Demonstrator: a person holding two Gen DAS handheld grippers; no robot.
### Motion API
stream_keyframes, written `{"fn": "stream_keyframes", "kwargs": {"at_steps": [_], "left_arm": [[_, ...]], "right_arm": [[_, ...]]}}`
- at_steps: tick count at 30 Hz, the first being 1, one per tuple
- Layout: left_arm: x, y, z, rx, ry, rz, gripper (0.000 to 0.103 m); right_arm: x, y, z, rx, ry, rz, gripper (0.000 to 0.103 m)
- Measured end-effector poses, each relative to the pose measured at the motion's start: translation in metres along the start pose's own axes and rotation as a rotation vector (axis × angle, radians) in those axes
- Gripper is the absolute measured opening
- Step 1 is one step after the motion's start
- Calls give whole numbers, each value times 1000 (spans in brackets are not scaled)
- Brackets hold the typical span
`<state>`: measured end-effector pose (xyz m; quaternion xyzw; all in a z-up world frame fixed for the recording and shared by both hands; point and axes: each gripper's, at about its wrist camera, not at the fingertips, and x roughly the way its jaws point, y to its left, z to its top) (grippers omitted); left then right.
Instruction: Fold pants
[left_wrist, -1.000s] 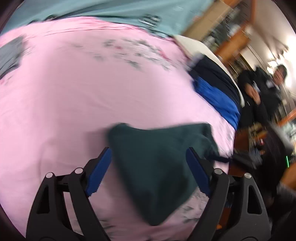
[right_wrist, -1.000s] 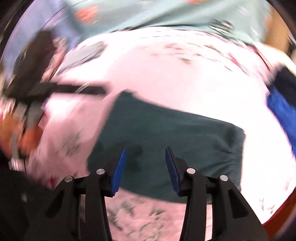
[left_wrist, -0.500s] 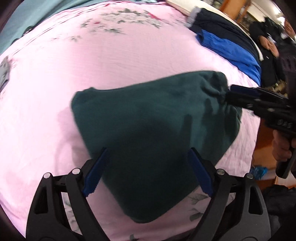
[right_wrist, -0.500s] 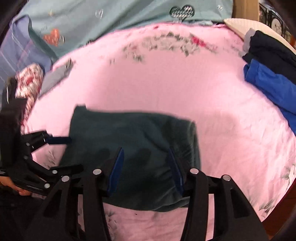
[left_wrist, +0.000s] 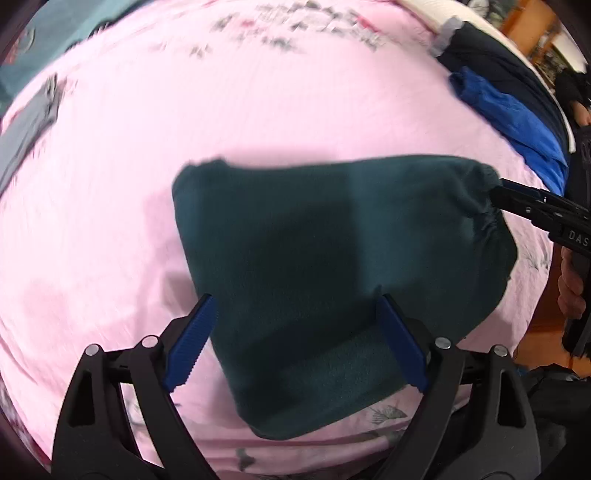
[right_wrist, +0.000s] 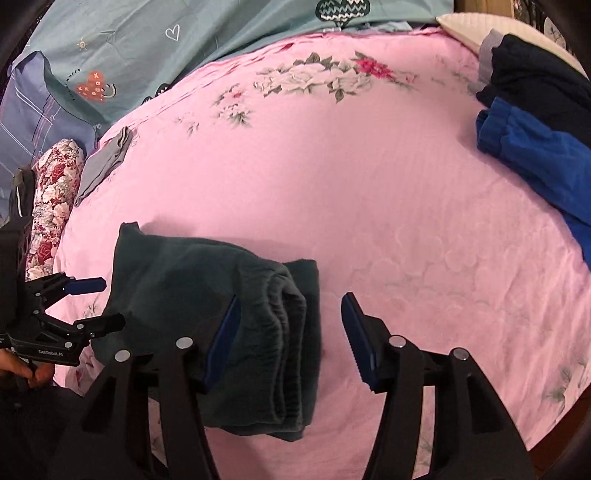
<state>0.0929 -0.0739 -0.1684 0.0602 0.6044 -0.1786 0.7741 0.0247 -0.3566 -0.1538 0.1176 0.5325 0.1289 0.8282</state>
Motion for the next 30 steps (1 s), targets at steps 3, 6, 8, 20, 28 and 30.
{"fn": "stream_keyframes", "kwargs": {"at_steps": [3, 6, 8, 20, 28, 30], "left_arm": [[7, 3, -2, -41, 24, -17, 92], [11, 2, -3, -75, 44, -2, 94], [13, 1, -3, -80, 53, 4, 96], [17, -11, 3, -102, 97, 35, 99], [-14, 23, -4, -142, 18, -6, 99], [-19, 38, -9, -189, 20, -18, 99]], "right_arm": [[7, -6, 3, 0, 23, 52, 57], [14, -7, 6, -29, 40, 85, 57], [19, -8, 8, -38, 43, 99, 57], [34, -11, 7, -64, 1, 182, 60], [35, -4, 4, -124, -10, 158, 50], [35, -5, 4, -130, -14, 163, 50]]}}
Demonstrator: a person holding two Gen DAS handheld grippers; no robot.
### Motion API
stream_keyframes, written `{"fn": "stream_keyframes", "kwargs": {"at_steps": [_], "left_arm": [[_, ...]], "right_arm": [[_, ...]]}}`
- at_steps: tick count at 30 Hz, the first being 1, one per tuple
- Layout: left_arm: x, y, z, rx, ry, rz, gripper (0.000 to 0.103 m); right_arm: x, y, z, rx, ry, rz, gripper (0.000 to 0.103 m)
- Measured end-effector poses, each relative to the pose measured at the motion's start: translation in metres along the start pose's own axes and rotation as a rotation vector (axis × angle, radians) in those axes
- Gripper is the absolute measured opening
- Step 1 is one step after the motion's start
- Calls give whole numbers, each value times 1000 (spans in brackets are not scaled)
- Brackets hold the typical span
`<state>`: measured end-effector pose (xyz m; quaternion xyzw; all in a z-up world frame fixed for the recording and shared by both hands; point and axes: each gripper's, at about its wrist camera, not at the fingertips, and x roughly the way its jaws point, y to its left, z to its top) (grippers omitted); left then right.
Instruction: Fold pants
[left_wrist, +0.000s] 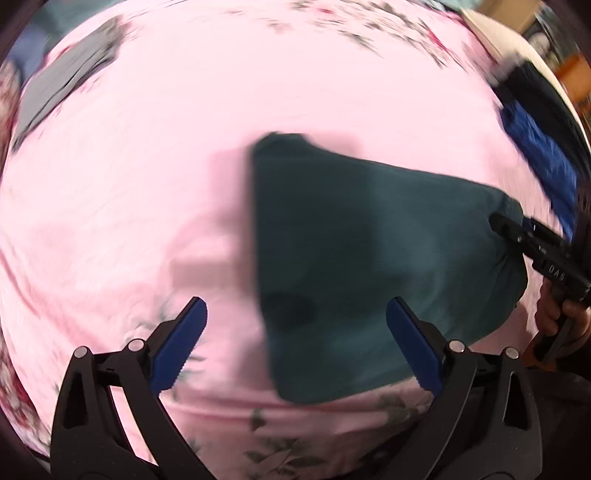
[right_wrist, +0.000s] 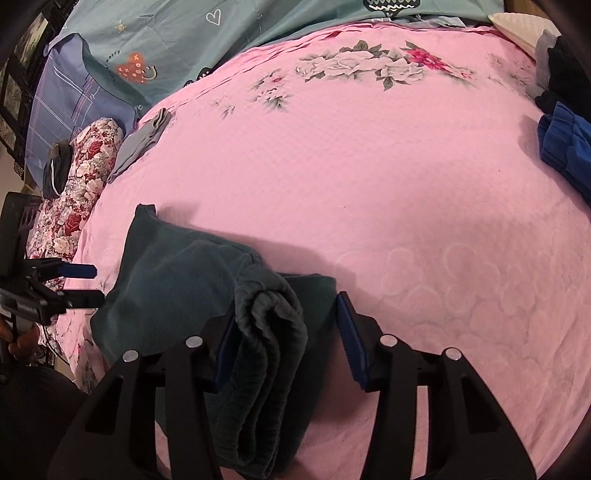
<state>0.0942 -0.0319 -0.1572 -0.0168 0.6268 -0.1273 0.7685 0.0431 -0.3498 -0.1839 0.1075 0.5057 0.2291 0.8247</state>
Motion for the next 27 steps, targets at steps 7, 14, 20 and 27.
{"fn": "stream_keyframes", "kwargs": {"at_steps": [7, 14, 20, 27], "left_arm": [[-6, 40, -37, -181, 14, -152, 96], [23, 37, -58, -285, 58, -268, 73], [24, 29, -55, -306, 70, -375, 28], [17, 34, -36, -390, 66, -548, 27]], "right_arm": [[-50, 35, 17, -144, -117, -7, 53], [-8, 121, 16, -533, 72, 217, 53], [7, 155, 0, -711, 116, 266, 53], [16, 180, -13, -821, 126, 359, 60]]}}
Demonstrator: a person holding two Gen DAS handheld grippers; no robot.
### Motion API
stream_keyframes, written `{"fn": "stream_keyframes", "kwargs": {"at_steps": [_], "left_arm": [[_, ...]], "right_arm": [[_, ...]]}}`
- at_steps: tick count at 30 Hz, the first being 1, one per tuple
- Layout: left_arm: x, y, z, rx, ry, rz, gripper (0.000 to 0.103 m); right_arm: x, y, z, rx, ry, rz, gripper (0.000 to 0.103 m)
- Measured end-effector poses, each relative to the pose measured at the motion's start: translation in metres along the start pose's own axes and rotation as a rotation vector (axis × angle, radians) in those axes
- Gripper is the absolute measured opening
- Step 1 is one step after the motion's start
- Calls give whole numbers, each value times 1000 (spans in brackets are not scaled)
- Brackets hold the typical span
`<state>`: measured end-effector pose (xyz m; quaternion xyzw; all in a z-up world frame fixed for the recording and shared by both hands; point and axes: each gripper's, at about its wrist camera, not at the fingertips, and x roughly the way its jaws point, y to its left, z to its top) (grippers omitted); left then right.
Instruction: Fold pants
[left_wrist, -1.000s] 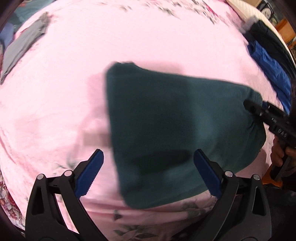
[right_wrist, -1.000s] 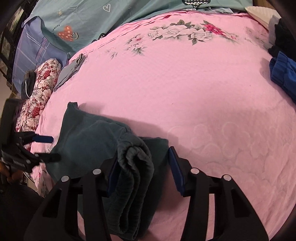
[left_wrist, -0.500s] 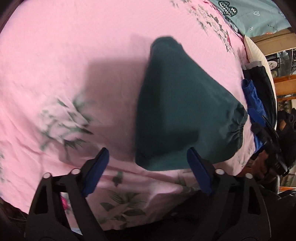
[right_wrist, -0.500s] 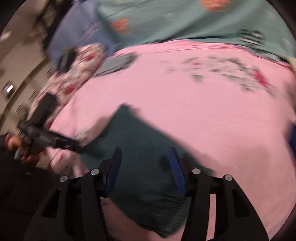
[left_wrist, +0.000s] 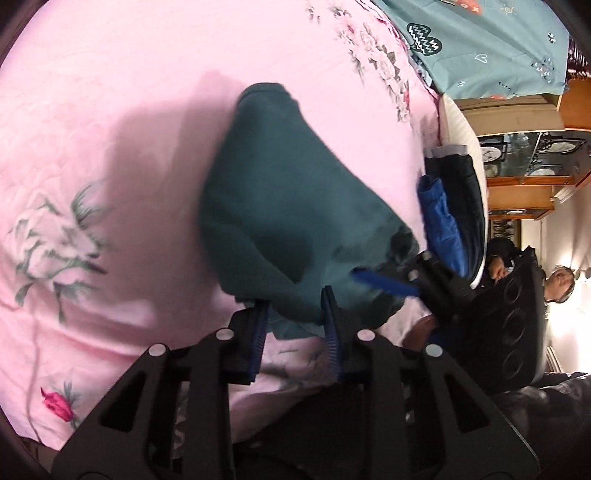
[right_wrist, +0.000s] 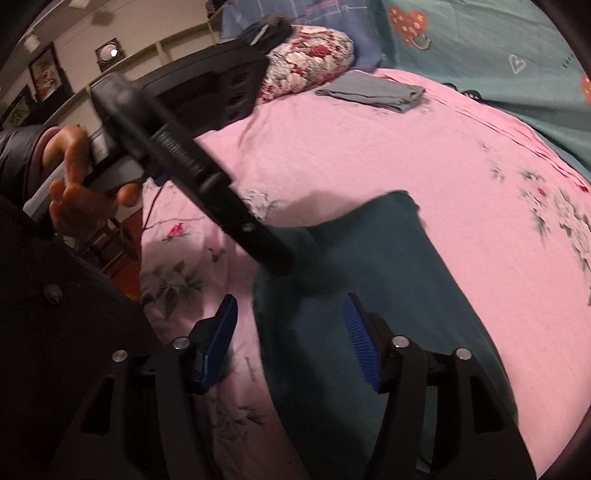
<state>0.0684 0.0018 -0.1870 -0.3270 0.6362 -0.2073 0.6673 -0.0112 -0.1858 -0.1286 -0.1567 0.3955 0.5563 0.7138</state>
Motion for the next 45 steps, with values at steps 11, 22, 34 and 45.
{"fn": "stream_keyframes", "kwargs": {"at_steps": [11, 22, 34, 45], "left_arm": [[-11, -10, 7, -1, -15, 23, 56], [0, 20, 10, -290, 22, -103, 91], [46, 14, 20, -270, 62, -32, 60], [55, -3, 27, -211, 85, 23, 83]], "right_arm": [[47, 8, 6, -9, 0, -108, 8], [12, 1, 12, 19, -88, -92, 6], [-43, -23, -25, 161, -87, -222, 53], [-92, -122, -113, 760, -90, -327, 57]]}}
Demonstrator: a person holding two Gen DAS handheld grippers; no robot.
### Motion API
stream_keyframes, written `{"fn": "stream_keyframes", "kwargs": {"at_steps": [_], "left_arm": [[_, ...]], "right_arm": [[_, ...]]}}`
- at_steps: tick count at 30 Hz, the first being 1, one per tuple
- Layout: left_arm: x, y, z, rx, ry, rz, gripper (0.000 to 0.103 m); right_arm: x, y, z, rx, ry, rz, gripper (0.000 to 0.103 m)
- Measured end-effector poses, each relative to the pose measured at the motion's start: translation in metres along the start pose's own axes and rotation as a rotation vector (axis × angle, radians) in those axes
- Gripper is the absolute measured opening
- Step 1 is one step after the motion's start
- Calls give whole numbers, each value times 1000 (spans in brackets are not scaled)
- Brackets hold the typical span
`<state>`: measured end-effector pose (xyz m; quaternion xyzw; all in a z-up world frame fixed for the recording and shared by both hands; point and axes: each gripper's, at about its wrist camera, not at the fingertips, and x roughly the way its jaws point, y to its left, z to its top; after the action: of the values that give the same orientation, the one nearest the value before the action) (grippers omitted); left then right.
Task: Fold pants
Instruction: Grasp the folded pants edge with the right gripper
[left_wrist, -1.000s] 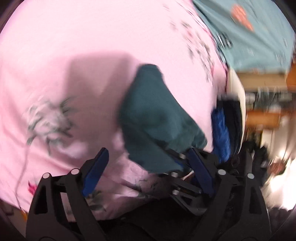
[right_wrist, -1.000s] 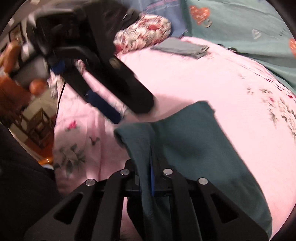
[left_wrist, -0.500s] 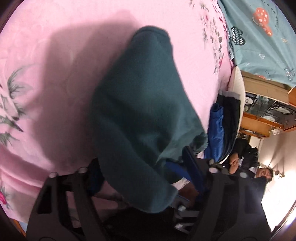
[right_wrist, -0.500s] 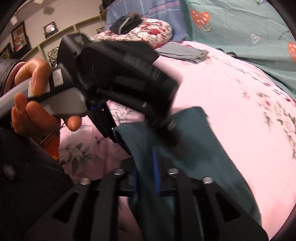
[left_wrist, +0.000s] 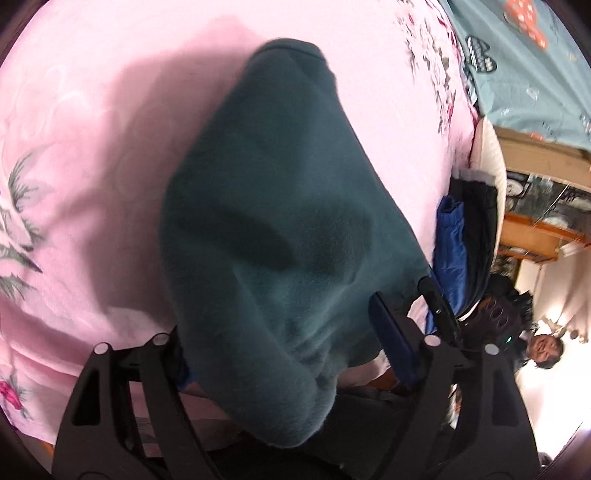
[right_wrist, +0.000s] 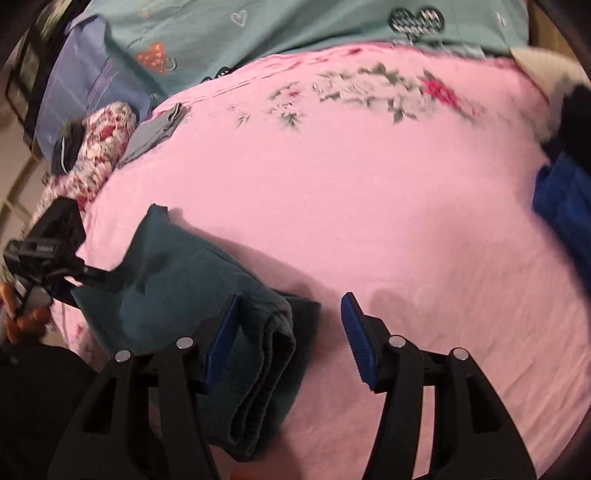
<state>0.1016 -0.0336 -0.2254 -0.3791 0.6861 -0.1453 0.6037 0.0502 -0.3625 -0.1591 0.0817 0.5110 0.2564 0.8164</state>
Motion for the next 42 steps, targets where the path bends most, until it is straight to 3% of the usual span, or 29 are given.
{"fn": "stream_keyframes", "kwargs": {"at_steps": [8, 11, 17, 21, 25, 28, 30, 35, 38, 42], "left_arm": [[7, -10, -1, 57, 22, 81, 90], [10, -14, -1, 80, 29, 100, 93], [13, -15, 1, 90, 44, 119, 94], [17, -21, 0, 113, 55, 147, 94], [20, -26, -1, 151, 65, 188, 93], [20, -29, -3, 175, 67, 215, 90], [19, -30, -5, 186, 60, 245, 85], [11, -27, -9, 213, 34, 338, 52], [6, -26, -12, 222, 4, 338, 41], [2, -39, -22, 310, -42, 377, 27]], "right_arm": [[20, -15, -3, 109, 74, 134, 57], [21, -13, -5, 87, 65, 128, 56], [26, -10, -1, 90, 80, 75, 43], [29, -4, -1, 69, 84, 34, 42], [30, -10, 2, 116, 109, 65, 44], [27, -13, 2, 134, 105, 68, 40], [26, -7, 0, 107, 95, 31, 37], [24, -2, -4, 130, 76, 6, 29], [22, 7, -4, 89, 61, -26, 27], [17, 21, -4, 3, 37, -79, 25]]}}
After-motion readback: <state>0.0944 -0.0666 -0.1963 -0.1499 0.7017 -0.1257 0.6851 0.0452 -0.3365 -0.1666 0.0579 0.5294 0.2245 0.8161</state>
